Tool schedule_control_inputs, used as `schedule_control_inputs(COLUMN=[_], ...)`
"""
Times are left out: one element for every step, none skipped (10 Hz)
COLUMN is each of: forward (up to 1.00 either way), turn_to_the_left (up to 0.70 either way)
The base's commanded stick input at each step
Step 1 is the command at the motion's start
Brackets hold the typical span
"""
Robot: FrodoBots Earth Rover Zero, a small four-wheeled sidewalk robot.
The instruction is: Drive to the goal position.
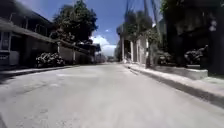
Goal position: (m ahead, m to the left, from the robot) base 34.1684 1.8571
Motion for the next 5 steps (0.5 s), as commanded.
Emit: schedule_control_inputs(forward=[1.00,1.00,1.00,1.00,1.00], turn_to_the_left=[0.00,0.00,0.00,0.00,0.00])
